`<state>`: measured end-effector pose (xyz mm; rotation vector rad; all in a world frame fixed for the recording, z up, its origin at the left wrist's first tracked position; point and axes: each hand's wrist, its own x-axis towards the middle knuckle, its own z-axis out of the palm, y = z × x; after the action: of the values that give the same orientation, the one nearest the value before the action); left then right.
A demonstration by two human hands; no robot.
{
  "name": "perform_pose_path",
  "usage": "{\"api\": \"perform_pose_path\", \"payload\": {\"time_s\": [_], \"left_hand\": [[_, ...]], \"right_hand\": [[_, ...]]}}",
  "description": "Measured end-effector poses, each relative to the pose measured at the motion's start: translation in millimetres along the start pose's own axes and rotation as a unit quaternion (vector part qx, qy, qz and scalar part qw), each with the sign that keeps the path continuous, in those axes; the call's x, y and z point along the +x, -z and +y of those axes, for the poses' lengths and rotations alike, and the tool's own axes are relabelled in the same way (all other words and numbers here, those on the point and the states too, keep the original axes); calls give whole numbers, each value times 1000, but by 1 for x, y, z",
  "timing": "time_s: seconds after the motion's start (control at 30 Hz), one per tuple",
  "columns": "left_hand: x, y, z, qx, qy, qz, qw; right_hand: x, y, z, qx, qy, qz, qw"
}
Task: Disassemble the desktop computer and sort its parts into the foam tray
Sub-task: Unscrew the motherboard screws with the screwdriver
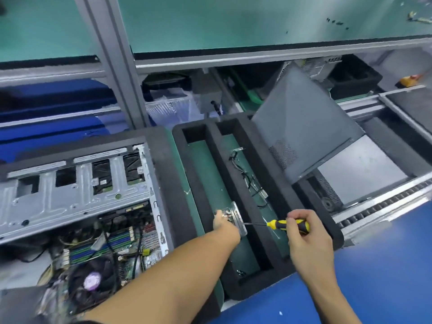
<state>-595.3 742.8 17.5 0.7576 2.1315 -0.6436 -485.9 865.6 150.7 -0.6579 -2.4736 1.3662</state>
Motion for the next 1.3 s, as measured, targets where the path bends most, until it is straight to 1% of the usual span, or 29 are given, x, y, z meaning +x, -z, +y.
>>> {"api": "perform_pose_path", "payload": {"time_s": [0.07, 0.1, 0.17, 0.23, 0.3, 0.37, 0.47, 0.53, 0.6, 0.67, 0.77, 0.8, 0.83, 0.93, 0.97, 1.03, 1.1, 1.17, 1.23, 1.3], "left_hand": [[-12, 10, -6, -67, -26, -19, 997], [-21, 15, -12, -91, -37, -9, 995], [-46, 27, -27, -104, -41, 27, 993], [-72, 30, -42, -109, -58, 81, 989], [-101, 28, -58, -105, -61, 119, 985], [-127, 19, -72, -115, -73, 163, 977], [-167, -6, -97, -122, -123, 284, 943], [-189, -30, -116, -136, -138, 379, 905], [-206, -58, -134, -179, -146, 455, 860], [-217, -86, -144, -225, -150, 491, 828], [-223, -112, -141, -215, -130, 538, 804], [-223, -119, -136, -227, -112, 537, 805], [-222, -126, -133, -238, -79, 523, 815], [-210, -152, -135, -230, 54, 432, 871], [-207, -161, -139, -243, 95, 406, 876], [-203, -174, -149, -283, 151, 390, 863], [-199, -177, -157, -280, 157, 391, 863], [-196, -180, -162, -271, 137, 382, 873], [-194, -182, -165, -254, 121, 340, 898], [-192, -185, -165, -205, 106, 288, 929]], "right_hand": [[3, -10, -11, -10, 18, -23, 1000], [6, -16, -19, -16, 31, -28, 999], [11, -28, -42, -16, 60, -21, 998], [14, -39, -69, -2, 87, -2, 996], [14, -52, -95, 21, 116, 8, 993], [9, -66, -117, 56, 135, -1, 989], [-8, -89, -146, 100, 158, -21, 982], [-21, -106, -159, 133, 166, -22, 977], [-34, -122, -168, 164, 169, -25, 972], [-47, -136, -174, 177, 175, -25, 968], [-63, -154, -176, 187, 175, -3, 967], [-67, -159, -175, 189, 169, 7, 967], [-71, -163, -174, 190, 162, 16, 968], [-78, -171, -165, 194, 134, 35, 971], [-80, -174, -162, 196, 122, 41, 972], [-84, -177, -155, 203, 94, 52, 973], [-89, -180, -148, 206, 68, 61, 974], [-94, -182, -143, 211, 48, 65, 974], [-98, -182, -138, 216, 40, 63, 974], [-101, -182, -134, 221, 36, 58, 973]]}}
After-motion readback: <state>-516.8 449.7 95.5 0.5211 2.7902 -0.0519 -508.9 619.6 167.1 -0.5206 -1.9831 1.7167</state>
